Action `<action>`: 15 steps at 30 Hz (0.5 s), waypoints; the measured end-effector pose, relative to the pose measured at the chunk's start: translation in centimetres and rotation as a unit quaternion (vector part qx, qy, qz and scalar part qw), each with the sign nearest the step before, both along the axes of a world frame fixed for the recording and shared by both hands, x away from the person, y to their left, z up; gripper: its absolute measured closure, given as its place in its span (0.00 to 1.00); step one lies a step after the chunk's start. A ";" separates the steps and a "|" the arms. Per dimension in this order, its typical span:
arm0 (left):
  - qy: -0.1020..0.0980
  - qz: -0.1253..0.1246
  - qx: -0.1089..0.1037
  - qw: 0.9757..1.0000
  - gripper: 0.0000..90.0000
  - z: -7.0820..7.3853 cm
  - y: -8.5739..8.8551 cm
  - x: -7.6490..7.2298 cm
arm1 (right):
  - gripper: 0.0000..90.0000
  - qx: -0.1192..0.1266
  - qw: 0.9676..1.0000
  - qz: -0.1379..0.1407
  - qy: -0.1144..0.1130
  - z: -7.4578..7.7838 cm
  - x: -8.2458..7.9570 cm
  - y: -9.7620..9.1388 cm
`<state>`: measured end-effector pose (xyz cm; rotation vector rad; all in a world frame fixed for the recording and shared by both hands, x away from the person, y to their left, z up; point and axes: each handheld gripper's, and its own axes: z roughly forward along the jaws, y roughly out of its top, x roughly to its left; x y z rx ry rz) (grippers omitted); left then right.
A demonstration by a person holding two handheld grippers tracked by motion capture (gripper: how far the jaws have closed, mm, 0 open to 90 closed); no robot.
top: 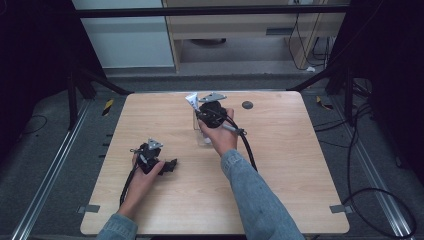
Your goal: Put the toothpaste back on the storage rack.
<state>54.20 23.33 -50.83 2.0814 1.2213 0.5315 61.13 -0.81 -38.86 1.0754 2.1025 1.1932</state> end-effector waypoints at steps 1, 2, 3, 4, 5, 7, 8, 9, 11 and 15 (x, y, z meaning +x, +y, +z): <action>0.001 -0.001 0.001 1.000 0.00 0.0 0.0 0.0 | 0.74 0.003 1.000 0.001 0.001 0.1 -0.1 0.0; 0.000 0.000 0.000 1.000 0.00 0.0 0.0 0.0 | 0.73 0.005 1.000 0.004 0.003 0.1 -0.2 0.0; 0.000 0.000 0.000 1.000 0.00 0.0 0.0 0.0 | 0.72 0.004 1.000 0.007 0.002 0.2 -0.2 0.0; 0.000 0.000 0.000 1.000 0.00 0.0 0.0 0.0 | 0.71 0.005 1.000 0.009 0.004 0.3 -0.3 0.0; 0.000 0.000 0.000 1.000 0.00 0.0 0.0 0.0 | 0.70 0.005 1.000 0.012 0.006 0.3 -0.4 0.0; 0.000 -0.001 0.001 1.000 0.00 0.0 0.0 0.0 | 0.67 0.004 1.000 0.015 0.007 0.3 -0.5 0.1; 0.000 -0.001 0.001 1.000 0.00 0.0 0.0 0.0 | 0.65 0.005 1.000 0.017 0.008 0.3 -0.6 0.1; 0.000 0.000 0.000 1.000 0.00 0.0 0.0 0.0 | 0.63 0.007 1.000 0.018 0.008 0.3 -0.6 0.1; 0.000 0.000 0.000 1.000 0.00 0.0 0.0 0.0 | 0.56 0.011 1.000 0.019 0.009 0.3 -0.8 0.0; 0.000 0.000 0.000 1.000 0.00 0.0 0.0 0.0 | 0.48 0.016 1.000 0.020 0.011 0.5 -0.9 -0.3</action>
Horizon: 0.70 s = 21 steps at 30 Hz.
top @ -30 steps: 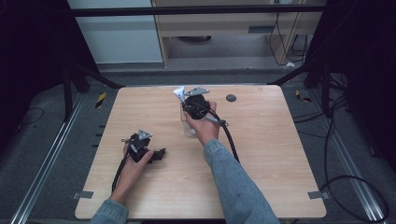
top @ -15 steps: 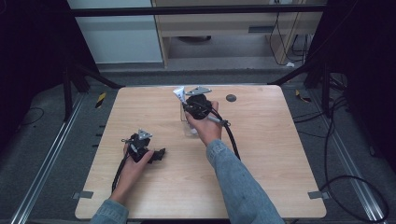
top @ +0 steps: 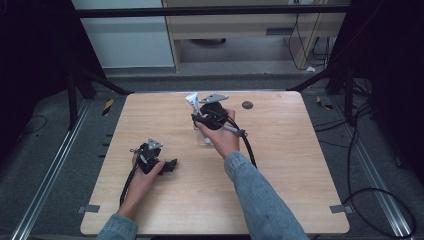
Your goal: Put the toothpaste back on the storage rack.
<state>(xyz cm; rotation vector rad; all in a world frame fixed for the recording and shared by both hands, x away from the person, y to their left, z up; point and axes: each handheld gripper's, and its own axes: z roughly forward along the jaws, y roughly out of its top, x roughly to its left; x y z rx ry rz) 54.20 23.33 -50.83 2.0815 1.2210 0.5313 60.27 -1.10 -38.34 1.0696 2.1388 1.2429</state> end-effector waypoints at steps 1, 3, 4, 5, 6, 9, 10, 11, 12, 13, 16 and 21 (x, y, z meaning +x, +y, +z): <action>0.000 0.000 0.000 1.000 0.00 0.0 0.0 0.0 | 0.46 0.002 1.000 -0.001 0.001 0.0 0.0 -0.1; 0.000 0.000 0.000 1.000 0.00 0.0 0.0 0.0 | 0.41 0.003 1.000 -0.003 -0.002 0.1 0.0 -0.2; 0.000 0.000 0.000 1.000 0.00 0.0 0.0 0.0 | 0.39 0.003 1.000 -0.005 -0.002 0.1 0.0 -0.3; 0.000 0.000 0.000 1.000 0.00 0.0 0.0 0.0 | 0.38 0.002 1.000 -0.006 -0.004 0.2 0.0 -0.4; 0.000 0.000 0.000 1.000 0.00 0.0 0.0 0.0 | 0.36 0.003 1.000 -0.007 -0.003 0.2 -0.1 -0.5; 0.000 0.000 0.000 1.000 0.00 0.0 0.0 0.0 | 0.31 0.003 1.000 -0.004 0.001 0.3 -0.3 -0.8; 0.000 0.000 0.000 1.000 0.00 0.0 0.0 0.0 | 0.30 0.002 1.000 -0.002 0.001 0.3 -0.3 -0.9; 0.000 0.000 0.000 1.000 0.00 0.0 0.0 0.0 | 0.29 0.000 1.000 0.000 0.001 0.5 -0.4 -1.0; 0.000 0.000 0.000 1.000 0.00 0.0 0.0 0.0 | 0.27 0.002 1.000 -0.001 0.002 0.6 -0.4 -1.2; 0.000 0.000 0.000 1.000 0.00 0.0 0.0 0.0 | 0.27 0.004 1.000 0.000 0.002 0.7 -0.5 -1.3; 0.000 0.000 0.000 1.000 0.00 0.0 0.0 0.0 | 0.24 0.013 1.000 0.008 0.001 1.0 -0.4 -1.8; 0.000 0.001 0.000 1.000 0.00 0.0 0.0 0.1 | 0.19 0.008 1.000 0.009 0.001 1.5 -0.8 -2.6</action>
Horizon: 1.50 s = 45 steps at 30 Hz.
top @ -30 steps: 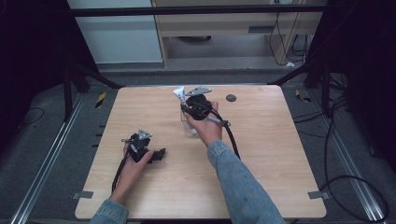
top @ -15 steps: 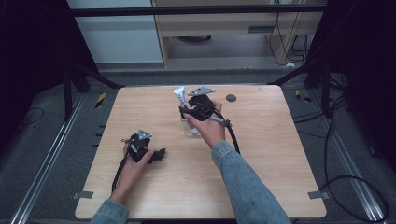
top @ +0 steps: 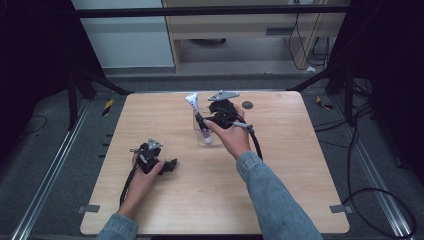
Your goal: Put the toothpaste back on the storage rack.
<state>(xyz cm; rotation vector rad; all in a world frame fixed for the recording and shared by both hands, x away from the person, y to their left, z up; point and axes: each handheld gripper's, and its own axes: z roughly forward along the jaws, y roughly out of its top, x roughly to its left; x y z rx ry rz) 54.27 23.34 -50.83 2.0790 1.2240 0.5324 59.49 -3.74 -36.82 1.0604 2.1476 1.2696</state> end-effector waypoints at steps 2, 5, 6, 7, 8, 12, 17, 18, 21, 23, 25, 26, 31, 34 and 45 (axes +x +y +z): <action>0.000 0.000 0.000 1.000 0.00 0.0 0.0 0.0 | 0.18 -0.004 1.000 0.002 0.008 0.1 -0.2 -0.4; 0.000 0.001 0.001 1.000 0.00 0.0 0.0 0.0 | 0.17 -0.014 1.000 0.005 0.006 0.3 -0.6 -0.9; 0.000 0.001 0.001 1.000 0.00 0.0 0.0 0.0 | 0.16 -0.014 1.000 0.005 0.007 0.4 -0.8 -1.1; 0.000 0.001 0.001 1.000 0.00 0.0 0.0 0.0 | 0.16 -0.014 1.000 0.005 0.006 0.5 -0.9 -1.3; 0.000 0.001 0.001 1.000 0.00 0.0 0.0 0.0 | 0.16 -0.013 1.000 0.005 0.004 0.6 -1.1 -1.6; 0.000 0.001 0.001 1.000 0.00 0.0 0.0 0.0 | 0.14 -0.013 1.000 0.005 0.002 0.9 -1.5 -2.3; 0.000 0.000 0.000 1.000 0.00 0.0 0.0 0.0 | 0.13 -0.024 1.000 0.005 -0.001 0.9 -2.1 -3.1; 0.000 0.000 0.000 1.000 0.00 0.0 0.0 0.0 | 0.13 -0.024 1.000 0.005 -0.001 0.9 -2.1 -3.1; 0.000 0.000 0.000 1.000 0.00 0.0 0.0 0.0 | 0.11 -0.024 1.000 -0.001 0.005 0.5 -2.3 -3.9; 0.000 -0.001 0.000 1.000 0.00 0.0 0.0 0.0 | 0.11 -0.028 1.000 -0.002 0.006 0.2 -2.3 -4.4; 0.000 -0.001 0.001 1.000 0.00 0.0 0.0 0.0 | 0.10 -0.024 1.000 -0.006 0.008 0.1 -2.4 -4.9; 0.000 -0.001 0.000 1.000 0.00 0.0 0.0 0.0 | 0.10 -0.025 1.000 -0.009 0.010 0.0 -2.4 -5.1; 0.001 -0.002 0.002 1.000 0.00 0.0 0.0 0.1 | 0.10 -0.027 0.999 -0.017 0.011 -0.4 -2.6 -6.3; 0.001 -0.002 0.002 1.000 0.00 0.0 0.0 0.1 | 0.11 -0.028 0.999 -0.024 0.012 -0.7 -2.7 -7.1; 0.001 -0.002 0.001 1.000 0.00 0.0 0.0 0.1 | 0.18 -0.042 0.999 -0.033 0.014 -1.2 -3.2 -9.1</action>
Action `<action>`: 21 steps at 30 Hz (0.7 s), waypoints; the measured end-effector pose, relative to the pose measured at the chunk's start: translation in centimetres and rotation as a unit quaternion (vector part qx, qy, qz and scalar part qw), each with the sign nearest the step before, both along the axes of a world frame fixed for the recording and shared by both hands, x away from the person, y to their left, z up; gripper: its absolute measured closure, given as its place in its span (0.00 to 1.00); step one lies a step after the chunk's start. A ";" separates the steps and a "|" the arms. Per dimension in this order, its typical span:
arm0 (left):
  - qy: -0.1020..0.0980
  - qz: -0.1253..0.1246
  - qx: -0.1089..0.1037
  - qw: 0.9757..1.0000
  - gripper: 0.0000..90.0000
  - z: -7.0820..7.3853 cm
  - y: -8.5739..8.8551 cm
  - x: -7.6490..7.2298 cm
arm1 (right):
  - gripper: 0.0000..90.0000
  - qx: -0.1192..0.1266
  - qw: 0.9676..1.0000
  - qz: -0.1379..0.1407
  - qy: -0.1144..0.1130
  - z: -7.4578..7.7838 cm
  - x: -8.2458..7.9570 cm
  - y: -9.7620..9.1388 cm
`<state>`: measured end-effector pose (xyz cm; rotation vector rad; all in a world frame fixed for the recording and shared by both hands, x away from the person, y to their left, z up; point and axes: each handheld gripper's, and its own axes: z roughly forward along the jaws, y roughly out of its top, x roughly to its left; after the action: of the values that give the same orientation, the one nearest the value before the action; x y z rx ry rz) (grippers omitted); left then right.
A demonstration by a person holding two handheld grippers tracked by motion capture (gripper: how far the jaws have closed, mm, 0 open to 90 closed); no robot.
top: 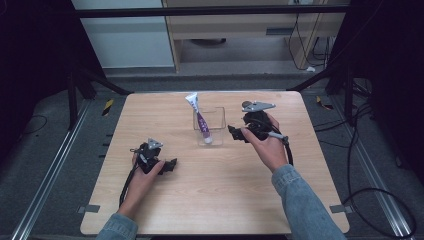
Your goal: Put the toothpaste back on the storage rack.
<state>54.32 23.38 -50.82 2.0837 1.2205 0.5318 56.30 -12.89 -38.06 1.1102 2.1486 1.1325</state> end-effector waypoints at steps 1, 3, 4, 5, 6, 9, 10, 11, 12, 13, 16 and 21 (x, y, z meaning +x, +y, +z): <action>0.000 0.000 0.000 1.000 0.00 0.0 0.0 0.0 | 0.18 -0.001 1.000 0.001 -0.002 -0.1 0.0 -0.2; 0.000 0.000 0.000 1.000 0.00 0.0 0.0 0.0 | 0.18 -0.001 1.000 0.001 0.000 -0.2 -0.2 -0.6; 0.000 0.000 0.000 1.000 0.00 0.0 0.0 0.0 | 0.18 0.000 1.000 0.000 0.001 -0.3 -0.3 -0.9; 0.000 0.000 0.000 1.000 0.00 0.0 0.0 0.0 | 0.18 -0.001 1.000 0.000 0.001 -0.4 -0.3 -1.1; 0.000 0.000 0.000 1.000 0.00 0.0 0.0 0.0 | 0.17 -0.001 1.000 0.000 0.002 -0.5 -0.4 -1.3; 0.000 0.000 0.000 1.000 0.00 0.0 0.0 0.0 | 0.15 -0.009 1.000 -0.002 0.006 -1.2 -0.6 -2.2; 0.000 0.000 0.001 1.000 0.00 0.0 0.0 0.0 | 0.15 -0.010 1.000 -0.004 0.008 -1.4 -0.6 -2.4; 0.000 0.000 0.001 1.000 0.00 0.0 0.0 0.0 | 0.14 -0.012 1.000 -0.005 0.009 -1.6 -0.7 -2.8; 0.000 0.000 0.001 1.000 0.00 0.0 0.0 0.0 | 0.14 -0.013 1.000 -0.006 0.010 -1.8 -0.8 -3.1; 0.000 0.000 0.001 1.000 0.00 0.0 0.0 0.0 | 0.14 -0.010 1.000 -0.009 0.013 -2.1 -0.9 -3.4; 0.000 0.000 0.001 1.000 0.00 0.0 0.0 0.0 | 0.13 -0.014 1.000 -0.015 0.013 -2.7 -1.1 -4.3; 0.000 0.000 0.001 1.000 0.00 0.0 0.0 0.0 | 0.13 -0.015 0.999 -0.027 0.014 -3.5 -1.5 -5.7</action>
<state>54.32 23.39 -50.82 2.0848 1.2203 0.5323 54.84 -18.55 -41.52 1.1704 2.1372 1.0622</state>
